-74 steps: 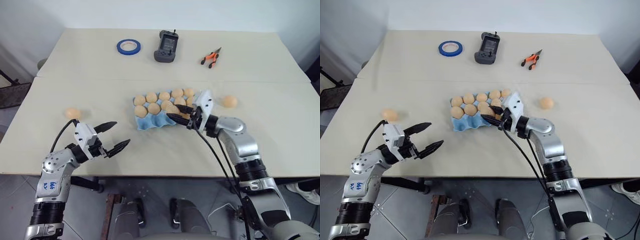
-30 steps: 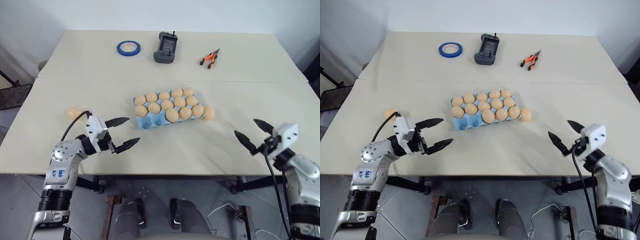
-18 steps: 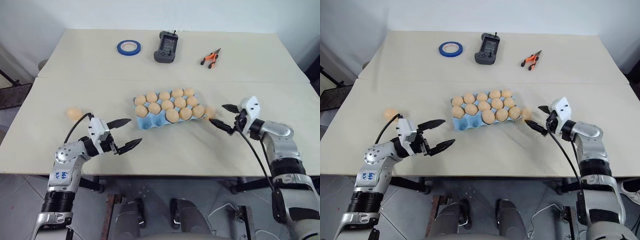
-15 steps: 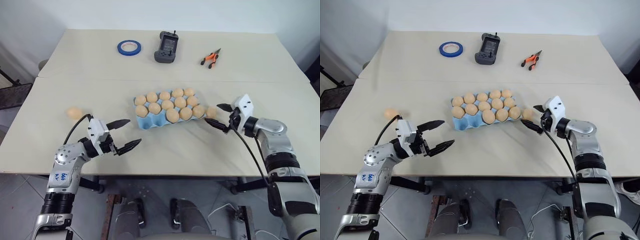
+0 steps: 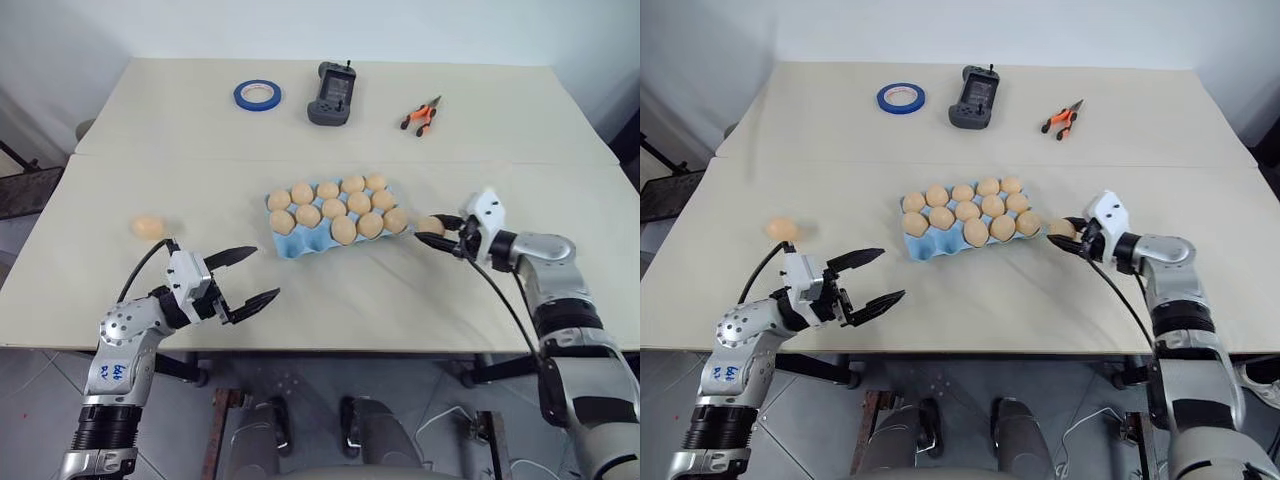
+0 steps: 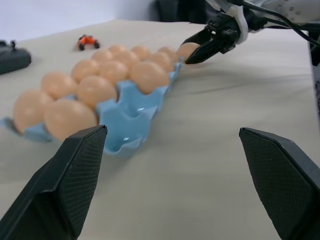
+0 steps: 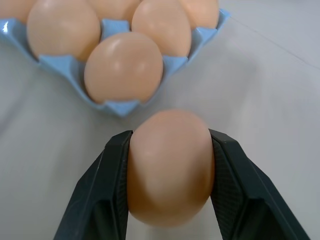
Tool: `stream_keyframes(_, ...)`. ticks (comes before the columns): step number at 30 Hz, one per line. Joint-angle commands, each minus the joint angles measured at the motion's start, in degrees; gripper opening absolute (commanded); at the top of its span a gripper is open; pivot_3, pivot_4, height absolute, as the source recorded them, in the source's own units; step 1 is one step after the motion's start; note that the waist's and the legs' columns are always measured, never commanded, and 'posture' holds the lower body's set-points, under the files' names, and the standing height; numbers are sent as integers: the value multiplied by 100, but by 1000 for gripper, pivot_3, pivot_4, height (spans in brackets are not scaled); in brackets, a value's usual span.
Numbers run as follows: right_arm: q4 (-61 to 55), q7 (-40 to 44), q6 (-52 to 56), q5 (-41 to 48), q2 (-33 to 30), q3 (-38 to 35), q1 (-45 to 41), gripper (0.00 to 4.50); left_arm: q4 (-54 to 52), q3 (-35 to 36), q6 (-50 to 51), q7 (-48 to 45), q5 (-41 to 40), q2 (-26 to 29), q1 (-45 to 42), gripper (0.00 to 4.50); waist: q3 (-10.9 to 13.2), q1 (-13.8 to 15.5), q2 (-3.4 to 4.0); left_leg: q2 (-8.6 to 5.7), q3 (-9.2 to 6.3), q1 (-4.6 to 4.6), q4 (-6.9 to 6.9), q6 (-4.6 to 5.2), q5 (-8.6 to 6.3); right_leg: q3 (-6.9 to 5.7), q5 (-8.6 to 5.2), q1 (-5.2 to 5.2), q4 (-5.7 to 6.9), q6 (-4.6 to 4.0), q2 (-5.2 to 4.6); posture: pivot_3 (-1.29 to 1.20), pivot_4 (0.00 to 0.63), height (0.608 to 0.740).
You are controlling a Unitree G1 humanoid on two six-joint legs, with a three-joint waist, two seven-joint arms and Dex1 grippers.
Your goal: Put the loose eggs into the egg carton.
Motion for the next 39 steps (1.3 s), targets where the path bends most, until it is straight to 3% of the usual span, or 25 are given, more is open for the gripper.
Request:
stream_keyframes(1,-1496,409,741,659,-153,-194,268,1795,-212,72,-113,-60,-82,107,49,4500,0,-25,1,1,0,1,0,0,0,0,-1,0,-1,-3,0,0,150,740)
stream_keyframes(7,-3359,109,1788,1019,504,306,435,1795,91,296,-161,272,-32,49,203,4500,1,-84,2,17,1,11,-6,-5,2,7,-7,-3,10,-12,18,0,150,740)
stream_keyframes(11,-3358,-325,1822,721,1105,714,193,1795,29,361,-135,451,-25,13,368,4500,1,-40,2,19,1,3,-10,-11,4,3,-29,-13,10,-53,16,0,150,740)
stream_keyframes(16,-2630,-574,1520,320,1783,1176,-151,1795,-134,506,-90,677,-37,53,615,4500,0,-7,0,1,9,-8,-32,-10,4,3,-25,-27,2,-46,-2,0,150,740)
stream_keyframes(22,-2534,-559,1565,243,2135,1422,-210,3711,-179,575,-89,844,-39,38,684,4500,0,-14,0,-4,14,-16,-47,-9,3,-4,-12,-41,0,-22,-9,0,150,740)
stream_keyframes(24,-2575,-582,1510,212,2126,1409,-183,4391,-205,568,-89,886,-36,29,712,4500,0,-26,0,-1,15,-16,-47,-10,3,-7,-12,-42,4,-22,-7,0,150,740)
stream_keyframes(25,-2628,-603,1495,233,2097,1354,-162,4459,-216,573,-81,922,-33,21,724,4500,0,-32,0,-1,15,-15,-46,-11,4,-7,-12,-43,6,-22,-7,0,150,740)
stream_keyframes(33,-3288,124,607,852,1363,663,736,4459,-236,1074,-127,1553,-40,-34,984,4500,0,8,-1,-2,13,-15,-51,-9,2,-9,-13,-39,-5,-22,-7,0,150,740)
stream_keyframes(39,-3308,936,-83,1481,722,-37,1782,4459,-343,2090,52,3019,-34,-458,1301,4500,0,-21,-2,-1,10,-6,-43,-5,0,-13,-11,-24,-12,-18,-5,0,150,740)
